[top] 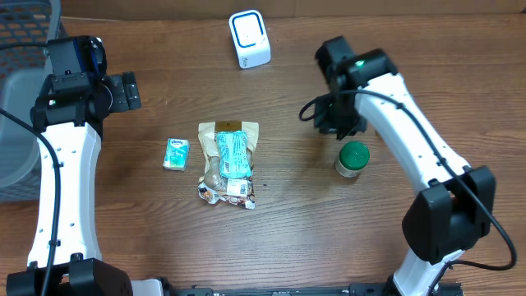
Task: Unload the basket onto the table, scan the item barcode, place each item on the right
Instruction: 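Open the right gripper and lift away from the jar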
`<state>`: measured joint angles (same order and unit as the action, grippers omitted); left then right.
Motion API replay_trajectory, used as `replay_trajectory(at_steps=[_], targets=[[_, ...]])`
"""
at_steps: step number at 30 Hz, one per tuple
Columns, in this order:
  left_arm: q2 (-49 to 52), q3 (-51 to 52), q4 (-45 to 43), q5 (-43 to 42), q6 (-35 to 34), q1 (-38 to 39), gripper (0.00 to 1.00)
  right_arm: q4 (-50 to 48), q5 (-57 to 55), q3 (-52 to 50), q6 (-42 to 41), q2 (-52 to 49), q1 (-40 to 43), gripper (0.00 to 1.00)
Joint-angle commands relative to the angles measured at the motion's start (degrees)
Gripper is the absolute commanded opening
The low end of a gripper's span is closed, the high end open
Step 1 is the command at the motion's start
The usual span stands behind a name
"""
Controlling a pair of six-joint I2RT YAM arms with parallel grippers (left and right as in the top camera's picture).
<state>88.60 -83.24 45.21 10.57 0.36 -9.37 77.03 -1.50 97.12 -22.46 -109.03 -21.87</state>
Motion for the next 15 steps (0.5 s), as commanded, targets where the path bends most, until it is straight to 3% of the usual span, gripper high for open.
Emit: replay_trajectory(at_steps=[1,7,15], targets=[[-0.76,-0.85,0.00,-0.09,-0.57,0.39,1.00,-2.01,1.62,-3.82,-0.11,-0.31,-1.75,0.27],[-0.76,-0.85,0.00,-0.09,-0.57,0.39,1.00,-5.49,0.11,-9.62,-0.13,-0.33,-1.92,0.27],[-0.76,-0.85,0.00,-0.09,-0.57,0.39,1.00,-2.34,-6.14,-11.63,-0.11,-0.33,0.57,0.26]])
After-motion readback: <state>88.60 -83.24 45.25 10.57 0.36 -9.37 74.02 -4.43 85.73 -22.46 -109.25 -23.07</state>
